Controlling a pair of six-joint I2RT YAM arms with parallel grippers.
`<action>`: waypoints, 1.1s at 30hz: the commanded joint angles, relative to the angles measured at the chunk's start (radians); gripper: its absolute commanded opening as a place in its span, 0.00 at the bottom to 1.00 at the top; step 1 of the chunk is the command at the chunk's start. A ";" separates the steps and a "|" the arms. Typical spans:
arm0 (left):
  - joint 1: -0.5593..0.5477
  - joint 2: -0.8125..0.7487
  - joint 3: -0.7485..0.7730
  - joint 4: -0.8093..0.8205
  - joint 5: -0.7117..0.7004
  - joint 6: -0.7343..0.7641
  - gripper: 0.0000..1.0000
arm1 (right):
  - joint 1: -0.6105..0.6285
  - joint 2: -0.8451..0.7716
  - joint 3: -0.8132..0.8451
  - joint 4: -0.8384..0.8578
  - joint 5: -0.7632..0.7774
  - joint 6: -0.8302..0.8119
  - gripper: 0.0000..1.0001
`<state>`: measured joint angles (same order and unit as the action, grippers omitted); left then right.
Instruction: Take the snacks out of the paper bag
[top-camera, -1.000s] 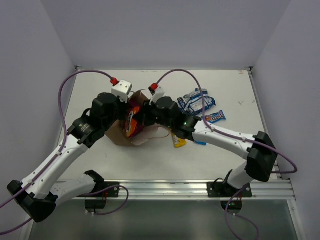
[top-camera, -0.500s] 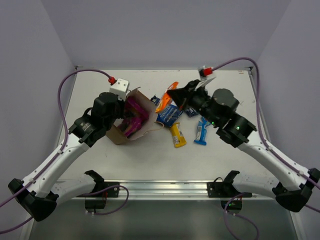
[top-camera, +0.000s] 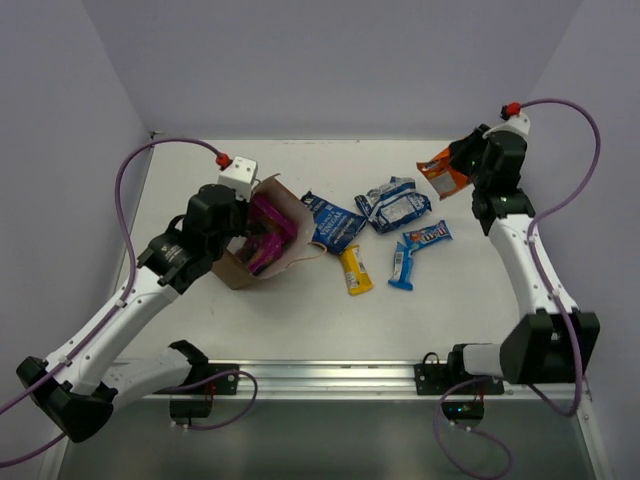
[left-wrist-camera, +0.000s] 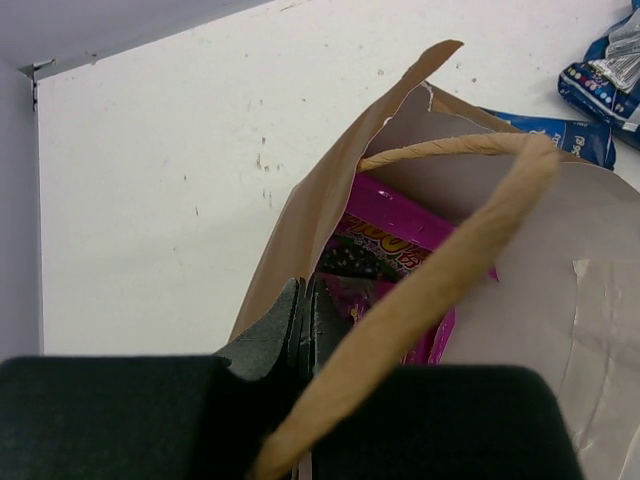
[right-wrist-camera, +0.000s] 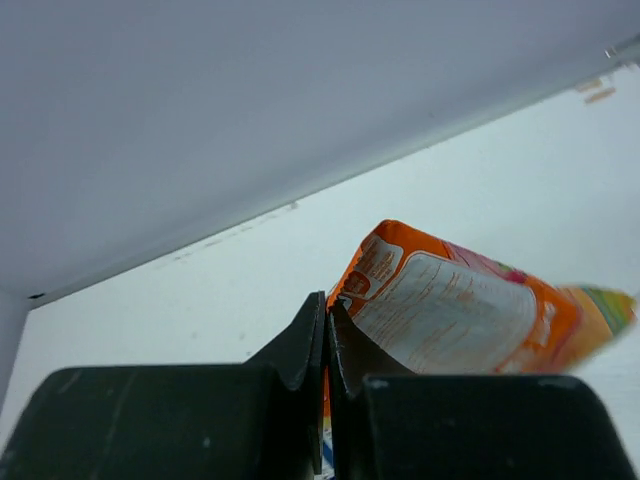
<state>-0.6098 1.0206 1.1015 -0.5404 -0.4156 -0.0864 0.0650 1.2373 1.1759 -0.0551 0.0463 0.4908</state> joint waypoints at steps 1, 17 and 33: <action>0.002 -0.027 0.034 -0.001 -0.023 -0.009 0.00 | -0.126 0.144 0.092 0.147 -0.120 0.068 0.00; 0.001 -0.031 0.021 0.008 0.041 0.002 0.00 | -0.265 0.248 0.018 -0.161 0.001 0.051 0.69; 0.001 -0.004 0.081 0.004 0.084 0.024 0.00 | 0.708 0.014 -0.007 0.035 -0.270 -0.478 0.73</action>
<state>-0.6098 1.0267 1.1275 -0.5632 -0.3332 -0.0677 0.6647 1.1461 1.1313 -0.0647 -0.1692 0.1802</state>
